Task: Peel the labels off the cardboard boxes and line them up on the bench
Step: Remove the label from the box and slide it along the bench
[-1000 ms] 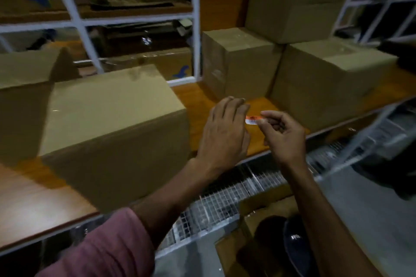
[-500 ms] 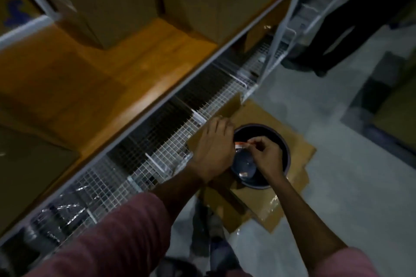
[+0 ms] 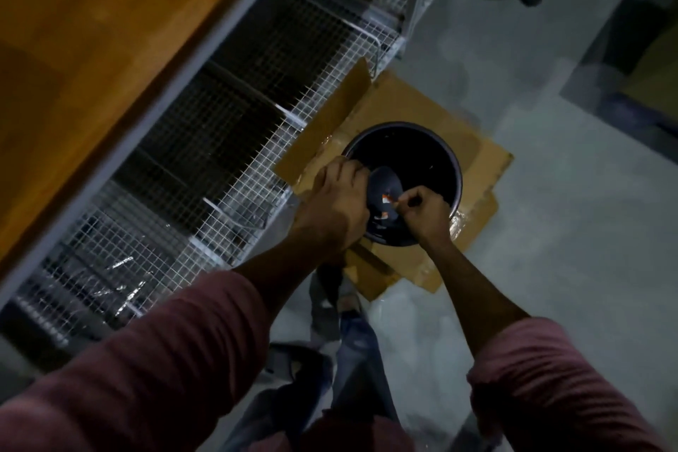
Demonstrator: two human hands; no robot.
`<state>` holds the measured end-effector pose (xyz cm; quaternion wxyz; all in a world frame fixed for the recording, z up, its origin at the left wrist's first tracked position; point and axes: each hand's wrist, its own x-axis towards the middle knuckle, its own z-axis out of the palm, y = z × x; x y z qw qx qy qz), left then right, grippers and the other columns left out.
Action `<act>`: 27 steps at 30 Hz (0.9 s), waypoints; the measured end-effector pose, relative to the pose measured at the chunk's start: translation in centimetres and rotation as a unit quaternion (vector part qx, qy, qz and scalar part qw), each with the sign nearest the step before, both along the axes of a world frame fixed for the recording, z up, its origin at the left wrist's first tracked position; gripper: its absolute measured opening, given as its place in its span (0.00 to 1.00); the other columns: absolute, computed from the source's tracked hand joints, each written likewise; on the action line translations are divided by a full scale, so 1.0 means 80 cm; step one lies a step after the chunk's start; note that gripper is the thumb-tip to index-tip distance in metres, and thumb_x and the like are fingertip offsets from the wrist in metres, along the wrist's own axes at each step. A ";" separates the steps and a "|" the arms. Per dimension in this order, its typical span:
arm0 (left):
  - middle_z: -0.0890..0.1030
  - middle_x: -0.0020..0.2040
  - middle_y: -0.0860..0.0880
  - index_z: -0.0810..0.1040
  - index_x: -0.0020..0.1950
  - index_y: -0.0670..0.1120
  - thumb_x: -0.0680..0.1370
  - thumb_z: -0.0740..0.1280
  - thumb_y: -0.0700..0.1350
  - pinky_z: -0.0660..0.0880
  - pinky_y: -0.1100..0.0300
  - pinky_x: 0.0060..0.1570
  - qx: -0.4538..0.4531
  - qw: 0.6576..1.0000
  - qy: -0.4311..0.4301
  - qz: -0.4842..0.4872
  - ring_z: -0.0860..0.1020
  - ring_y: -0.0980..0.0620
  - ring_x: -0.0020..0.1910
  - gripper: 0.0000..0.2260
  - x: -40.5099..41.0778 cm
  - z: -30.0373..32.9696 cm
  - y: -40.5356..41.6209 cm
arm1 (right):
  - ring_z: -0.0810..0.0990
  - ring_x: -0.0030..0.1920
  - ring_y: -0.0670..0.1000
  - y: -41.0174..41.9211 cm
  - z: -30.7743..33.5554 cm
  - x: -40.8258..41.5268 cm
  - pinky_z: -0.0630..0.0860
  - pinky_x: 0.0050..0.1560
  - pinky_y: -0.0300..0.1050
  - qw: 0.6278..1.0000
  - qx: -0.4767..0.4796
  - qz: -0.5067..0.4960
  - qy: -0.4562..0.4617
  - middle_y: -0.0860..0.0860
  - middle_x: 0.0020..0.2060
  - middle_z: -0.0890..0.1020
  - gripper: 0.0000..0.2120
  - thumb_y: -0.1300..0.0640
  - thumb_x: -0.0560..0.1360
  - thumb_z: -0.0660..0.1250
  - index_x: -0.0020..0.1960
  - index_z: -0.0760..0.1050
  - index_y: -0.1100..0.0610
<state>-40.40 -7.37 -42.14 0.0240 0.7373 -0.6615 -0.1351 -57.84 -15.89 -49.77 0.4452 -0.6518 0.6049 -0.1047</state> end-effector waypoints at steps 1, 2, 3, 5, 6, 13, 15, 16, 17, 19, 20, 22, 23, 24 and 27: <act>0.71 0.69 0.41 0.68 0.72 0.42 0.75 0.65 0.51 0.65 0.46 0.69 0.006 1.000 -0.003 -0.002 0.64 0.41 0.72 0.28 -0.002 -0.003 0.001 | 0.79 0.42 0.46 0.000 -0.004 -0.001 0.70 0.45 0.35 1.000 0.005 -0.001 -0.001 0.47 0.39 0.82 0.07 0.58 0.74 0.77 0.42 0.78 0.53; 0.71 0.70 0.42 0.68 0.73 0.43 0.75 0.66 0.51 0.66 0.47 0.70 0.012 1.000 -0.005 -0.003 0.64 0.41 0.72 0.28 -0.003 -0.005 0.002 | 0.80 0.42 0.46 0.000 -0.006 -0.002 0.70 0.44 0.34 1.000 0.006 0.002 0.001 0.48 0.39 0.82 0.07 0.59 0.74 0.76 0.43 0.78 0.53; 0.70 0.70 0.42 0.68 0.72 0.43 0.74 0.66 0.52 0.66 0.47 0.70 0.016 1.000 -0.006 -0.004 0.64 0.41 0.73 0.28 -0.004 -0.007 0.003 | 0.80 0.43 0.47 -0.001 -0.008 -0.002 0.70 0.45 0.34 1.000 0.007 0.004 -0.001 0.48 0.40 0.82 0.05 0.59 0.74 0.76 0.44 0.79 0.55; 0.72 0.69 0.42 0.70 0.72 0.43 0.74 0.66 0.52 0.67 0.46 0.70 0.015 1.000 -0.003 -0.009 0.65 0.41 0.72 0.27 -0.004 -0.009 0.005 | 0.81 0.46 0.49 0.001 -0.012 -0.002 0.72 0.48 0.37 1.000 0.020 0.008 0.002 0.50 0.42 0.82 0.01 0.62 0.77 0.71 0.47 0.81 0.58; 0.72 0.68 0.41 0.71 0.71 0.42 0.74 0.65 0.52 0.67 0.46 0.70 0.013 1.000 -0.001 -0.009 0.66 0.40 0.71 0.27 -0.004 -0.010 0.006 | 0.80 0.46 0.50 0.001 -0.013 -0.003 0.72 0.48 0.39 1.000 0.025 0.008 0.007 0.50 0.43 0.82 0.03 0.64 0.77 0.69 0.49 0.82 0.59; 0.72 0.69 0.39 0.72 0.69 0.40 0.76 0.67 0.50 0.64 0.43 0.72 0.030 1.000 0.010 0.002 0.65 0.38 0.73 0.24 -0.004 -0.011 0.020 | 0.79 0.47 0.48 0.011 -0.016 0.004 0.72 0.51 0.39 0.999 0.021 0.024 0.009 0.50 0.43 0.82 0.07 0.63 0.76 0.72 0.42 0.78 0.52; 0.72 0.69 0.38 0.72 0.69 0.40 0.76 0.67 0.50 0.64 0.42 0.72 0.031 0.999 0.007 0.006 0.64 0.38 0.73 0.25 -0.004 -0.009 0.022 | 0.81 0.48 0.52 0.012 -0.018 0.009 0.74 0.52 0.41 1.000 0.005 0.020 0.013 0.54 0.46 0.83 0.11 0.61 0.74 0.74 0.39 0.76 0.49; 0.72 0.69 0.38 0.72 0.69 0.40 0.75 0.68 0.50 0.64 0.43 0.72 0.031 0.999 0.004 0.007 0.64 0.38 0.73 0.25 -0.004 -0.008 0.023 | 0.82 0.48 0.53 0.012 -0.018 0.010 0.75 0.52 0.42 1.000 0.003 0.016 0.016 0.57 0.47 0.82 0.12 0.60 0.73 0.75 0.38 0.75 0.48; 0.72 0.69 0.39 0.72 0.69 0.40 0.75 0.68 0.50 0.64 0.43 0.72 0.031 0.999 0.001 0.006 0.65 0.38 0.73 0.25 -0.004 -0.008 0.023 | 0.82 0.47 0.53 0.012 -0.018 0.012 0.76 0.51 0.42 1.000 0.008 0.013 0.017 0.57 0.47 0.82 0.12 0.59 0.73 0.76 0.38 0.74 0.48; 0.72 0.69 0.39 0.73 0.68 0.41 0.75 0.69 0.50 0.65 0.43 0.72 0.028 1.000 -0.001 0.005 0.65 0.39 0.73 0.25 -0.003 -0.008 0.024 | 0.81 0.45 0.51 0.012 -0.015 0.014 0.76 0.49 0.42 1.000 0.017 0.008 0.011 0.55 0.45 0.82 0.10 0.60 0.73 0.76 0.40 0.75 0.51; 0.72 0.69 0.39 0.73 0.68 0.41 0.75 0.69 0.51 0.66 0.43 0.71 0.027 1.000 -0.001 0.005 0.65 0.39 0.72 0.25 -0.004 -0.008 0.024 | 0.80 0.45 0.50 0.013 -0.012 0.015 0.76 0.49 0.42 1.000 0.023 0.005 0.008 0.53 0.44 0.82 0.08 0.61 0.74 0.75 0.42 0.76 0.53; 0.72 0.69 0.39 0.73 0.69 0.41 0.76 0.68 0.51 0.66 0.43 0.71 0.028 1.000 -0.007 0.002 0.65 0.39 0.72 0.24 -0.004 -0.006 0.026 | 0.80 0.45 0.48 0.015 -0.006 0.015 0.76 0.47 0.37 1.000 0.027 -0.002 0.003 0.50 0.42 0.81 0.06 0.63 0.76 0.71 0.45 0.77 0.54; 0.72 0.69 0.39 0.72 0.69 0.41 0.76 0.67 0.51 0.66 0.43 0.71 0.026 1.000 -0.011 0.001 0.65 0.39 0.72 0.24 -0.004 -0.004 0.027 | 0.80 0.45 0.48 0.017 -0.004 0.015 0.75 0.45 0.33 1.000 0.025 -0.002 0.003 0.49 0.42 0.81 0.06 0.63 0.77 0.70 0.46 0.77 0.54; 0.72 0.69 0.39 0.72 0.69 0.40 0.76 0.66 0.50 0.66 0.43 0.71 0.021 1.000 -0.015 0.000 0.65 0.38 0.73 0.24 -0.004 -0.002 0.028 | 0.80 0.46 0.48 0.018 0.000 0.016 0.74 0.45 0.32 1.000 0.017 0.000 0.005 0.49 0.43 0.81 0.06 0.64 0.77 0.68 0.46 0.77 0.53; 0.72 0.70 0.37 0.72 0.69 0.38 0.77 0.63 0.49 0.65 0.41 0.71 -0.009 1.000 -0.022 0.009 0.65 0.37 0.74 0.23 -0.005 0.007 0.032 | 0.82 0.49 0.51 0.026 0.011 0.023 0.76 0.51 0.42 1.000 -0.012 0.010 0.001 0.49 0.45 0.82 0.06 0.63 0.77 0.67 0.48 0.78 0.53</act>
